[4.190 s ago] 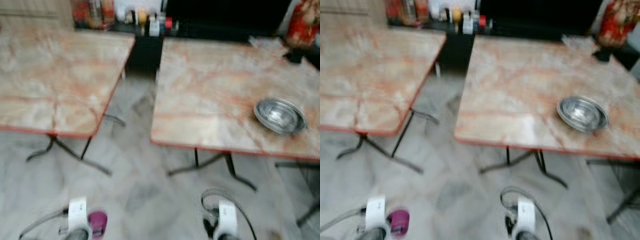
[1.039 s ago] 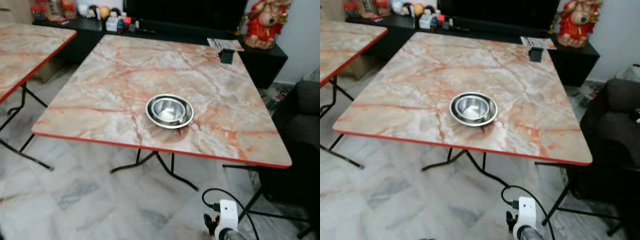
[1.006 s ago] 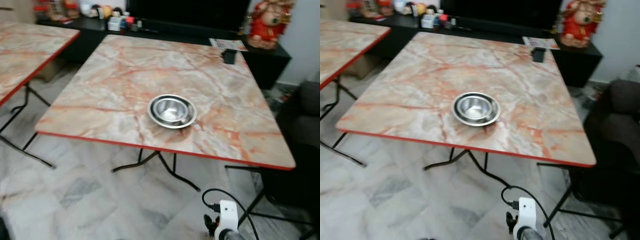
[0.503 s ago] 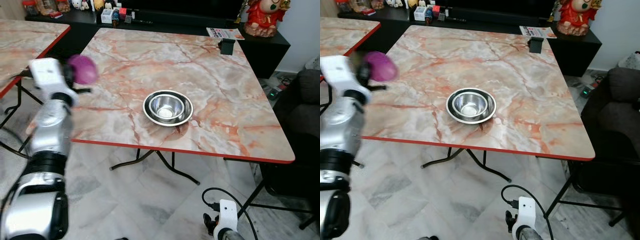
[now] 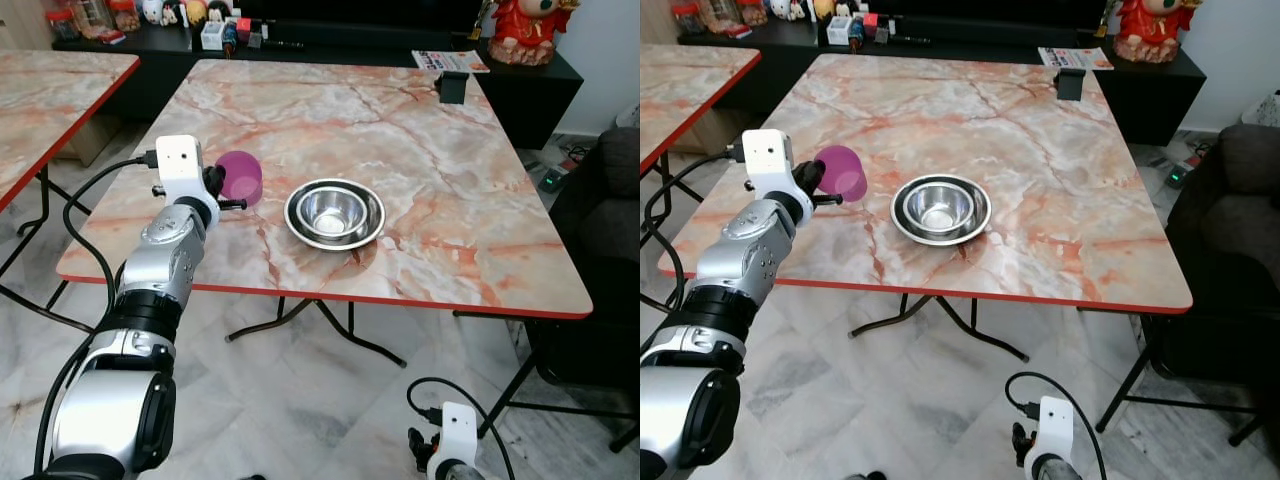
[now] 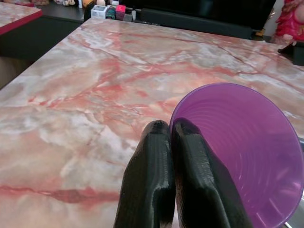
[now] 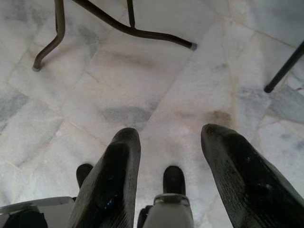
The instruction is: Setting the table
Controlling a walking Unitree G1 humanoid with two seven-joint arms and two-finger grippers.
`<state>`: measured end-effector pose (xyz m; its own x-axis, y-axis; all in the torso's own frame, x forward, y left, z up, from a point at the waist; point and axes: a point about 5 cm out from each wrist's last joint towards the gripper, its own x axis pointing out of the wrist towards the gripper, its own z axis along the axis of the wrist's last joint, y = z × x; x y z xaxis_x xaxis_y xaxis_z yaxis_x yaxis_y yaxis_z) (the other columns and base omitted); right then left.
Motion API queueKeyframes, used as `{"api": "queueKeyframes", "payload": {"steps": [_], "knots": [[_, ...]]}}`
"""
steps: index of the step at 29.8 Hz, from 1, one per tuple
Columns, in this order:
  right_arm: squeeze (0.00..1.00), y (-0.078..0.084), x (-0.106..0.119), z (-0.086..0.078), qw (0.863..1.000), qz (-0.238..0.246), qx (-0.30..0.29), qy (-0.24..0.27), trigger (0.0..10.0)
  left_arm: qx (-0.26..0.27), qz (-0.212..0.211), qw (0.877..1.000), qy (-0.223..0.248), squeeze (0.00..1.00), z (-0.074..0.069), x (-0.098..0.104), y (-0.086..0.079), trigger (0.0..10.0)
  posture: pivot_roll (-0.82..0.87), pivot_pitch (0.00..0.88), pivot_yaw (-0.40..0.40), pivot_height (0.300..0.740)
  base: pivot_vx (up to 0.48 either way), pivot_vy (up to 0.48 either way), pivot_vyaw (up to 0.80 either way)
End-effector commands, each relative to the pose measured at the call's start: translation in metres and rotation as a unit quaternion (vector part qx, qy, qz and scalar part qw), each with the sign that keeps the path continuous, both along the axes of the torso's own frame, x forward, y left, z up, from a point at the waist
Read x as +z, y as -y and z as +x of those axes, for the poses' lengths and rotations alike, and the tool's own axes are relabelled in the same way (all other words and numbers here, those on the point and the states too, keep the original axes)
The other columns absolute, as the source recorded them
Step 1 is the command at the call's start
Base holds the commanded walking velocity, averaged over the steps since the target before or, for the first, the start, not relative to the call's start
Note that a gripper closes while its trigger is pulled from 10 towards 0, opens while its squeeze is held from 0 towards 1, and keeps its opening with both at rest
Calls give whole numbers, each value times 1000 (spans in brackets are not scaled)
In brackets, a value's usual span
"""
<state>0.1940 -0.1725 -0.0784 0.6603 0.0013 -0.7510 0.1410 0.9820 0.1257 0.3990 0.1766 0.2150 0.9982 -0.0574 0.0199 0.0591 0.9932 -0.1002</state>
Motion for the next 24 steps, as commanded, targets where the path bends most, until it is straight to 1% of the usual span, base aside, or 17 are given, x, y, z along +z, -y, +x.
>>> {"api": "queueKeyframes", "payload": {"steps": [1,5,8,11,24], "knots": [[0,1,-1,-2,1000,-1,-3,0,10000,7,8,1000,21,0,1,17,-3,10000,29,96,-19,740,285,0,0],[0,0,1,2,1000,1,-1,4,10000,23,7,999,21,0,-2,16,-12,10000,25,95,-18,740,289,0,0],[0,0,1,3,1000,0,0,4,10000,25,10,999,21,0,-2,17,-15,10000,28,95,-19,740,304,0,0],[0,0,2,3,1000,0,0,5,10000,26,10,999,27,0,-3,21,-16,10000,31,94,-20,740,305,0,0],[0,-1,0,0,1000,1,-2,1,10000,26,17,999,26,0,-5,22,-17,10000,27,98,-17,740,310,0,0]]}}
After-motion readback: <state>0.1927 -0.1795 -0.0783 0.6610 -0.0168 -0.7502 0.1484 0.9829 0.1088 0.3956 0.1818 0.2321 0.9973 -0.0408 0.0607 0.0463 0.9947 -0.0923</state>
